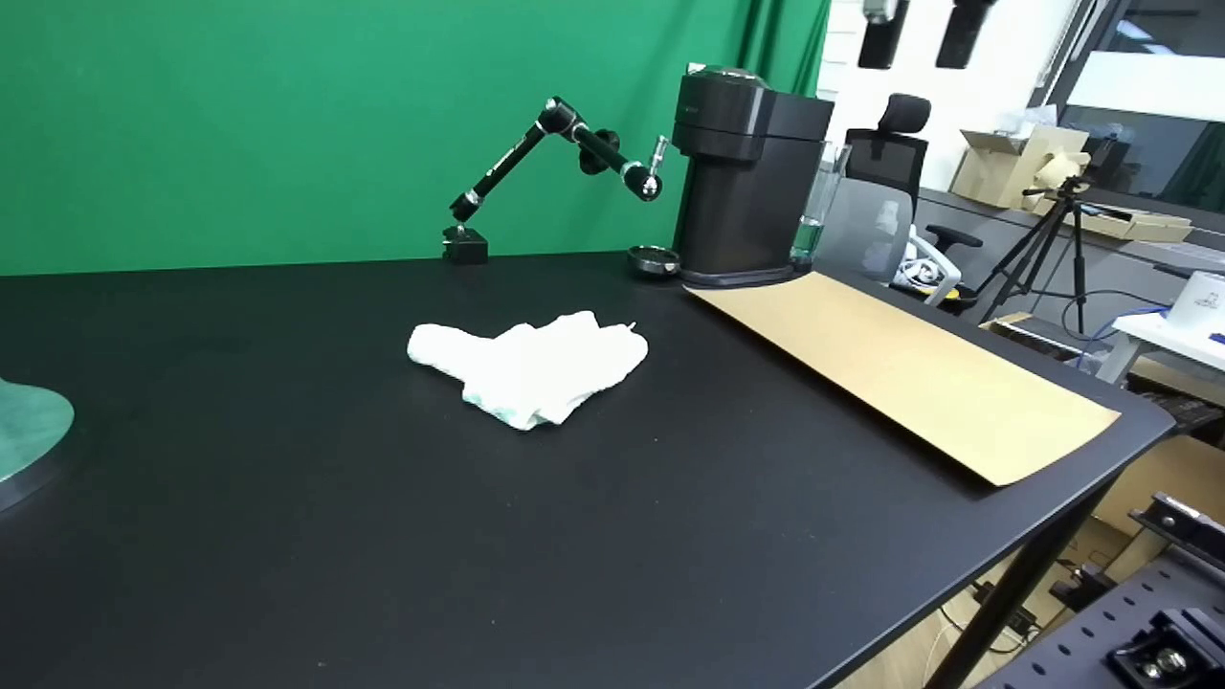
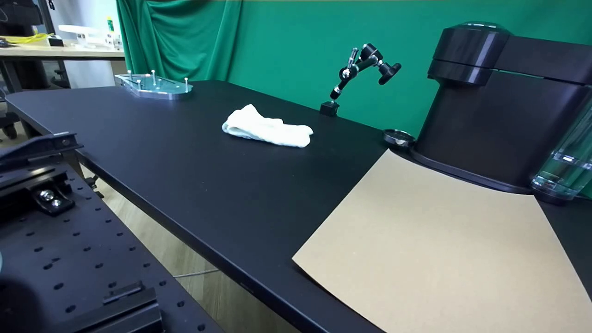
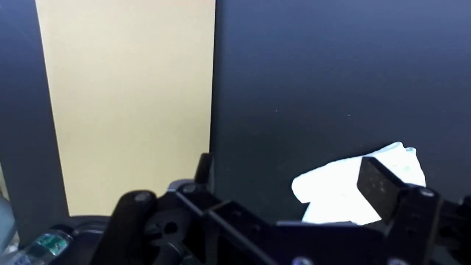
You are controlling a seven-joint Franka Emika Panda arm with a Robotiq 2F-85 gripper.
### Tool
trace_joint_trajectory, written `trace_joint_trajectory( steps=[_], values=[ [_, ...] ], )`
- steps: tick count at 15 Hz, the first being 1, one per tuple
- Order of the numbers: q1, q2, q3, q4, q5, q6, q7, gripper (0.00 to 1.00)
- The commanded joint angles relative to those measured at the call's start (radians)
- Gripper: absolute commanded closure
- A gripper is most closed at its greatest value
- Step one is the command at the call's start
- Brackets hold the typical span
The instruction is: Pick up the towel and hang it on the object
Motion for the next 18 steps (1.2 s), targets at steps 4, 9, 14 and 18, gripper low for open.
trace_joint_trajectory(
  steps=[4,9,14,18],
  values=[
    [0.091,0.259,0.094,0.002,-0.038,0.397,0.007,0.00],
    [0.092,0.358,0.134,-0.008,-0.148,0.538,0.040,0.00],
    [0.084,0.431,0.140,0.014,-0.208,0.580,0.070,0.00],
    [0.103,0.541,0.145,0.048,-0.210,0.562,-0.014,0.00]
  ],
)
